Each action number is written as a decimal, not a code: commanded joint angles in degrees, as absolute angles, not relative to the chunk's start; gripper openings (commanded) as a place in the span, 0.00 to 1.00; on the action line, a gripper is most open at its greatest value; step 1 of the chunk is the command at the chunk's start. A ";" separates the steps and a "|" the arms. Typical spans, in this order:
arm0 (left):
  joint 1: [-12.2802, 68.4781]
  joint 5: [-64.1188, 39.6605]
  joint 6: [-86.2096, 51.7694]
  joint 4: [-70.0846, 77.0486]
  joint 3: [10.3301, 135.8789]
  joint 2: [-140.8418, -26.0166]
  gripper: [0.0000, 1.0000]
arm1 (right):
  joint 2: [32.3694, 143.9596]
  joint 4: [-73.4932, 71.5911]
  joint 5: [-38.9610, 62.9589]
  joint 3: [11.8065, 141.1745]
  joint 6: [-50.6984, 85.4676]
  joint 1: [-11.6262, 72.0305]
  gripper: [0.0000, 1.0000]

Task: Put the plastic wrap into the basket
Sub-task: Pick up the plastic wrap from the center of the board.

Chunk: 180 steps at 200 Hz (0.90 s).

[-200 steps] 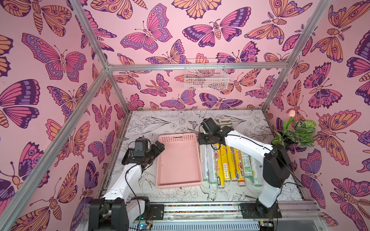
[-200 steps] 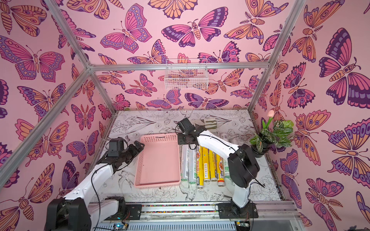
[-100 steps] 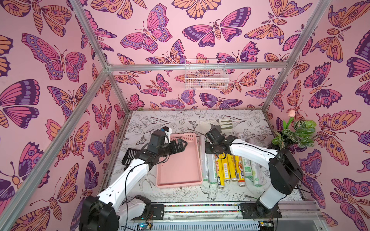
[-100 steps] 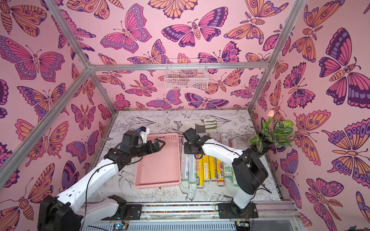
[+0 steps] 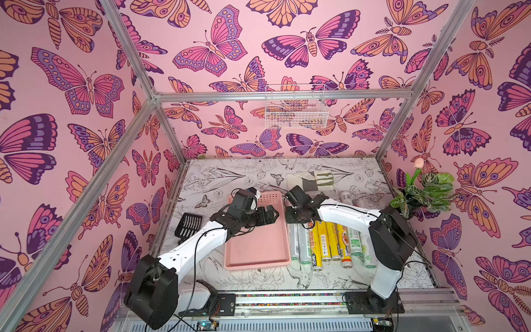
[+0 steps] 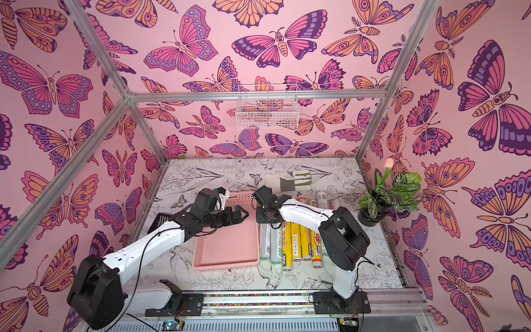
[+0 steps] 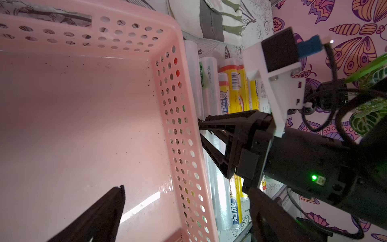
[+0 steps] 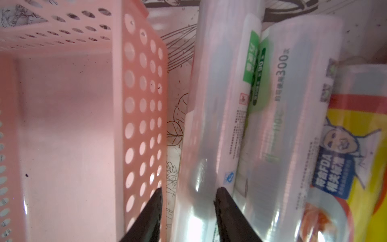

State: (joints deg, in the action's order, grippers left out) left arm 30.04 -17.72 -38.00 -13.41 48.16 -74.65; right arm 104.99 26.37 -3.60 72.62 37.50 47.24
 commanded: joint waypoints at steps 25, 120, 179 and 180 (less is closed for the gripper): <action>30.23 -17.27 -38.67 -12.43 48.43 -76.84 0.98 | 108.16 30.94 -6.96 76.04 36.91 48.67 0.51; 30.23 -16.39 -39.20 -11.50 48.52 -77.66 0.98 | 108.03 34.14 -13.29 76.87 37.25 50.82 0.52; 30.23 -14.77 -40.34 -11.45 48.18 -77.78 0.98 | 110.13 32.34 -11.04 76.80 38.28 50.76 0.52; 30.23 -14.77 -40.38 -11.44 48.17 -77.70 0.98 | 110.13 32.34 -11.05 76.77 38.30 50.78 0.52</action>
State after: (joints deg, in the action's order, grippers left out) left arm 30.04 -16.21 -39.62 -11.99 48.16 -77.01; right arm 108.71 32.14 -10.96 76.55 37.30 50.37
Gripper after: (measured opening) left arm 0.977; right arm 0.526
